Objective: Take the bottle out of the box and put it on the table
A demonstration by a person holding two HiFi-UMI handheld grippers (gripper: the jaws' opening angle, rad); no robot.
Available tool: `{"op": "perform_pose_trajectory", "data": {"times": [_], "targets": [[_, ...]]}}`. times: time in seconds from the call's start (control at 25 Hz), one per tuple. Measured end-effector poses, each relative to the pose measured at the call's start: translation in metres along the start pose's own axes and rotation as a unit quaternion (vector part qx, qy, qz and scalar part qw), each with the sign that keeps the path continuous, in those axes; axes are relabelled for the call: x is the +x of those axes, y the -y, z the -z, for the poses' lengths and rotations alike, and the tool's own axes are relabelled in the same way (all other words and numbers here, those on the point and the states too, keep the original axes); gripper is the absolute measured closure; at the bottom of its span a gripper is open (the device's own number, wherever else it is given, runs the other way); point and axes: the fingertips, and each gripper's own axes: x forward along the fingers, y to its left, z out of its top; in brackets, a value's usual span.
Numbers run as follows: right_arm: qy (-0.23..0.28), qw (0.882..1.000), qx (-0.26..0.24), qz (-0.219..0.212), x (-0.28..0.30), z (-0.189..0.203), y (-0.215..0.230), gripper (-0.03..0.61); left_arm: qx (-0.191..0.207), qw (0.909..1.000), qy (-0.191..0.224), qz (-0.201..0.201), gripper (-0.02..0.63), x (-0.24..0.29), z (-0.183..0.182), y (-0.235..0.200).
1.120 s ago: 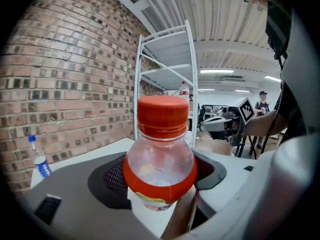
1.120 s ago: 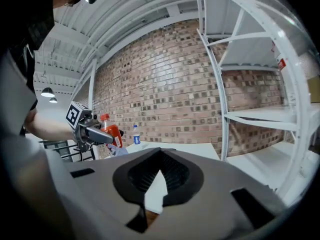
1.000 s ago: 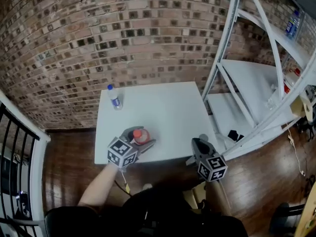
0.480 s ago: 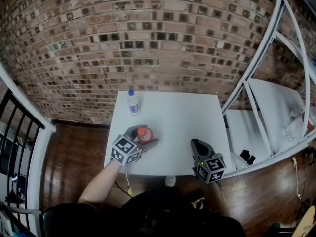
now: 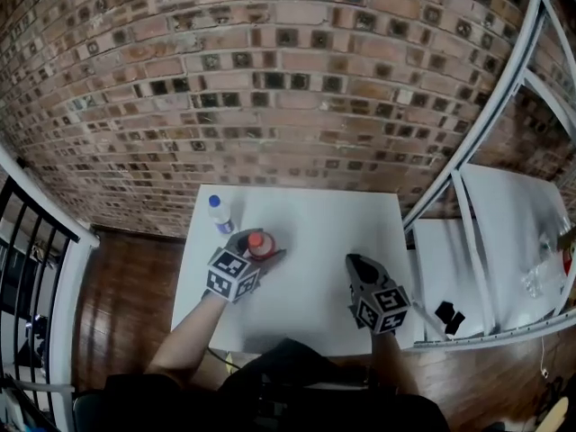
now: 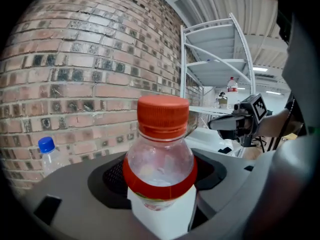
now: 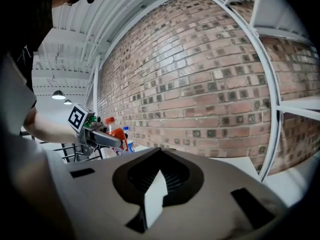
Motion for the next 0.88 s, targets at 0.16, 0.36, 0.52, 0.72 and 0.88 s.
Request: {"op": "perform_pose_trajectory", "data": {"times": [0.16, 0.36, 0.52, 0.72, 0.88], "targets": [[-0.011, 1.000, 0.021, -0.001, 0.020, 0.007, 0.031, 0.575, -0.008, 0.9995, -0.013, -0.029, 0.285, 0.049, 0.006, -0.024], [-0.029, 0.999, 0.039, -0.008, 0.041, 0.026, 0.053, 0.575, -0.010, 0.9980, -0.037, -0.051, 0.285, 0.098, 0.026, -0.052], [-0.044, 0.998, 0.050, -0.010, 0.052, 0.038, 0.068, 0.575, -0.003, 0.9965, -0.056, -0.062, 0.284, 0.130, 0.037, -0.066], [-0.051, 0.997, 0.054, -0.013, 0.063, 0.043, 0.079, 0.575, -0.002, 0.9960, -0.066, -0.060, 0.284, 0.151, 0.046, -0.075], [-0.060, 0.996, 0.060, -0.013, 0.068, 0.046, 0.087, 0.575, -0.006, 0.9963, -0.070, -0.050, 0.284, 0.160, 0.047, -0.076]]}}
